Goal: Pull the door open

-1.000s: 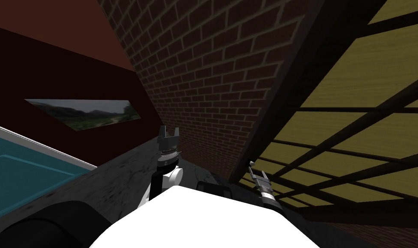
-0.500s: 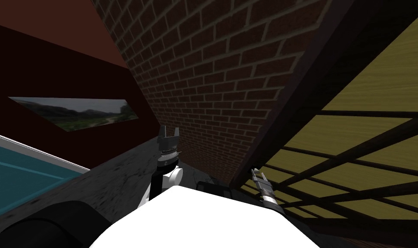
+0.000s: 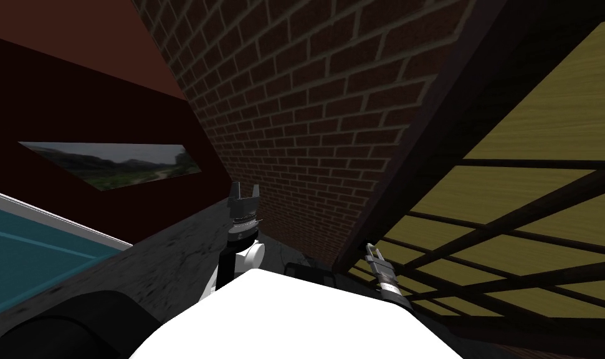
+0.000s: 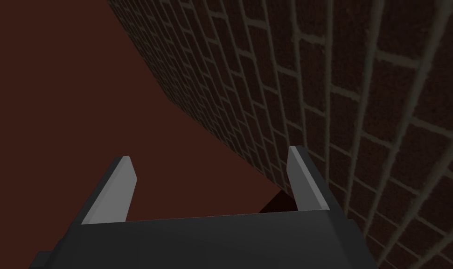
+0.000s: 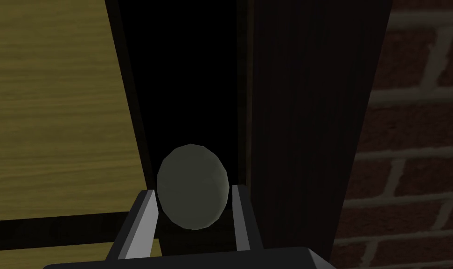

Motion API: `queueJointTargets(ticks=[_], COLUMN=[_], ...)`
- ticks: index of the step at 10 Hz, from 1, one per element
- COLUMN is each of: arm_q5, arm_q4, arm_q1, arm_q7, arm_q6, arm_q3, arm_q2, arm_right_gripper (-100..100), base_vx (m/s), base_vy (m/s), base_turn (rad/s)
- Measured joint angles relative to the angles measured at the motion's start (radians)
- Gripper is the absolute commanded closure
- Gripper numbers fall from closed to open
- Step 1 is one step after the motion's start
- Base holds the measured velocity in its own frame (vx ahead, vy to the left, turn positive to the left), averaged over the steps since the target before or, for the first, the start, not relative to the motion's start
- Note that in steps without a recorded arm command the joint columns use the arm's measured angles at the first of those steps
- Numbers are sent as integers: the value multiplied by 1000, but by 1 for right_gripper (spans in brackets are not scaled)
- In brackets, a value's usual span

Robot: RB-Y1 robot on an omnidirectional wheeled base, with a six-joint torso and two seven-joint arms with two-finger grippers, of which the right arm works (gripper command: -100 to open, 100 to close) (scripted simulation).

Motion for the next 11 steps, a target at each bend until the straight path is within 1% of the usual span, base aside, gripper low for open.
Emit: queueJointTargets(ticks=[1,7,11], arm_q5=[-6,-55,-100], arm_q4=[1,8,14], arm_q1=[-1,-11,-19], arm_q7=[-13,-135,-244], arm_q6=[0,3,6], arm_q3=[4,34,61], arm_q2=[-2,-15,-25], arm_right_gripper=[100,100,100], base_vx=[-37,-32,-46], base_vy=[-6,-8,-12], base_turn=[39,30,36])
